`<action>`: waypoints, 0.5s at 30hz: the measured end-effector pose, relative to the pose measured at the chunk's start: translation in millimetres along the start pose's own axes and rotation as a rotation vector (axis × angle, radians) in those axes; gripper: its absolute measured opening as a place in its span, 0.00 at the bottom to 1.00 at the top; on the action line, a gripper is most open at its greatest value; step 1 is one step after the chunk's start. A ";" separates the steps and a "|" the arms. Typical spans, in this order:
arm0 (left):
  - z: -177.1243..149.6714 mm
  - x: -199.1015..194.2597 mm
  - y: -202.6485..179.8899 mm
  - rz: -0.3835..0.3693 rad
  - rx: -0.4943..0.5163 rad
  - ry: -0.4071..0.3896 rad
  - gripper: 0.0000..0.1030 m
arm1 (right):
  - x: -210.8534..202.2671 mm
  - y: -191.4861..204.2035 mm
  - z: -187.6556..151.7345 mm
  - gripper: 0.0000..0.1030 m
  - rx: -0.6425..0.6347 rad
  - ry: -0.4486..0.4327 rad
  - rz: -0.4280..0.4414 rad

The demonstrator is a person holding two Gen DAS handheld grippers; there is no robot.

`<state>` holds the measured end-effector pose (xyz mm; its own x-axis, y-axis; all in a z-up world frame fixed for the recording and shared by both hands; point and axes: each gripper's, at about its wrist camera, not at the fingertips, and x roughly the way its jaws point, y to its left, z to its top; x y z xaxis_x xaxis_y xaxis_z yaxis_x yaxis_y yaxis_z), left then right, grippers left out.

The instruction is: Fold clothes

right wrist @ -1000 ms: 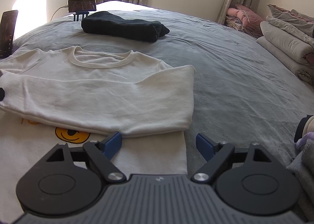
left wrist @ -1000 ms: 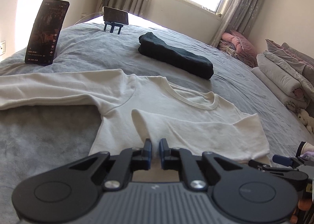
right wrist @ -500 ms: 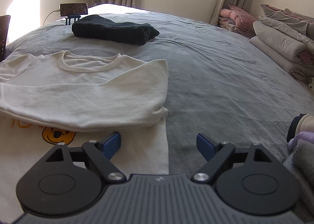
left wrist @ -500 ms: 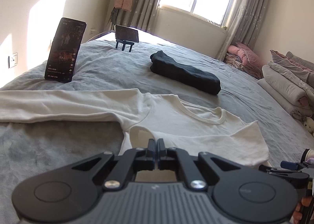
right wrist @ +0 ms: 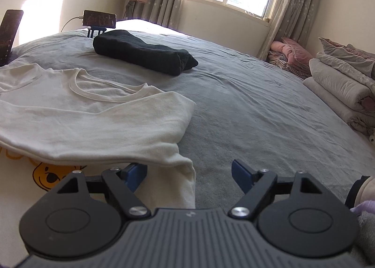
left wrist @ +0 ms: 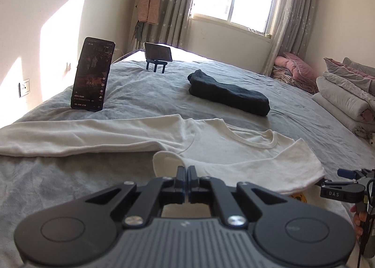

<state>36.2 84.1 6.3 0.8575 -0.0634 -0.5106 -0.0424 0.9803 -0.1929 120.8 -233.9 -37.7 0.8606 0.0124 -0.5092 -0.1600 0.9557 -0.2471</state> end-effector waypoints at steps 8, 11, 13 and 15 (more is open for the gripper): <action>-14.0 -1.6 1.6 -0.036 0.033 0.084 0.02 | 1.4 -6.4 2.2 0.11 0.006 -0.023 -0.021; -23.3 2.1 -2.3 -0.048 0.061 0.149 0.02 | 9.2 -3.7 -2.0 0.11 -0.036 0.033 -0.046; -32.7 8.1 -6.1 -0.046 0.092 0.205 0.02 | 13.8 -3.4 -6.1 0.11 -0.038 0.064 -0.039; -38.7 8.8 -11.0 -0.025 0.142 0.199 0.02 | 13.0 -2.7 -6.5 0.11 -0.043 0.064 -0.040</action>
<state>24.4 65.5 -28.4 0.7387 -0.1102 -0.6650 0.0622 0.9935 -0.0955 129.3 -238.2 -48.9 0.8341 -0.0453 -0.5497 -0.1483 0.9415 -0.3026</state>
